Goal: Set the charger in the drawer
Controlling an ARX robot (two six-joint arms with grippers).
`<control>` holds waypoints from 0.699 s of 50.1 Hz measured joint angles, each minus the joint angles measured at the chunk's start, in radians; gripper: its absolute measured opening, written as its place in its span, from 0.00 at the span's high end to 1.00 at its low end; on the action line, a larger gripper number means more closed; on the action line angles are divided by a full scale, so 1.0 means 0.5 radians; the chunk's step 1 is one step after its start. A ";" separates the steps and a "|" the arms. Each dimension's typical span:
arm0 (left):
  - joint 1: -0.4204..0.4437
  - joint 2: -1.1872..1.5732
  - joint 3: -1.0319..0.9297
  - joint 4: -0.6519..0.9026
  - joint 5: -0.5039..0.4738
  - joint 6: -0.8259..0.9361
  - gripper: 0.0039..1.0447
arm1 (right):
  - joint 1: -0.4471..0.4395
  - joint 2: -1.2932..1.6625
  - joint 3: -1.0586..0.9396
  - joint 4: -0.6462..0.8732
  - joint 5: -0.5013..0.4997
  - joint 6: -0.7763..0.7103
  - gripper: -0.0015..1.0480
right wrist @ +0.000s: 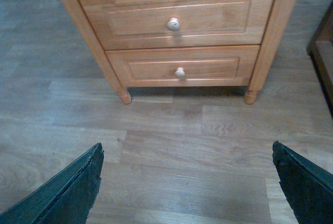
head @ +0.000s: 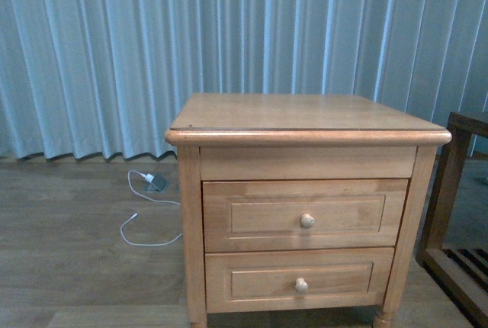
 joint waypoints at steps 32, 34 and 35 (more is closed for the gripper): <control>0.000 0.000 0.000 0.000 0.000 0.000 0.05 | -0.139 -0.656 -0.546 0.658 0.312 -0.220 0.70; 0.000 0.000 0.000 -0.001 0.000 0.000 0.05 | -0.187 -0.695 -0.560 0.629 0.257 -0.223 0.77; 0.000 0.000 0.000 -0.001 0.000 0.000 0.05 | -0.217 -0.711 -0.565 0.617 0.192 -0.224 0.79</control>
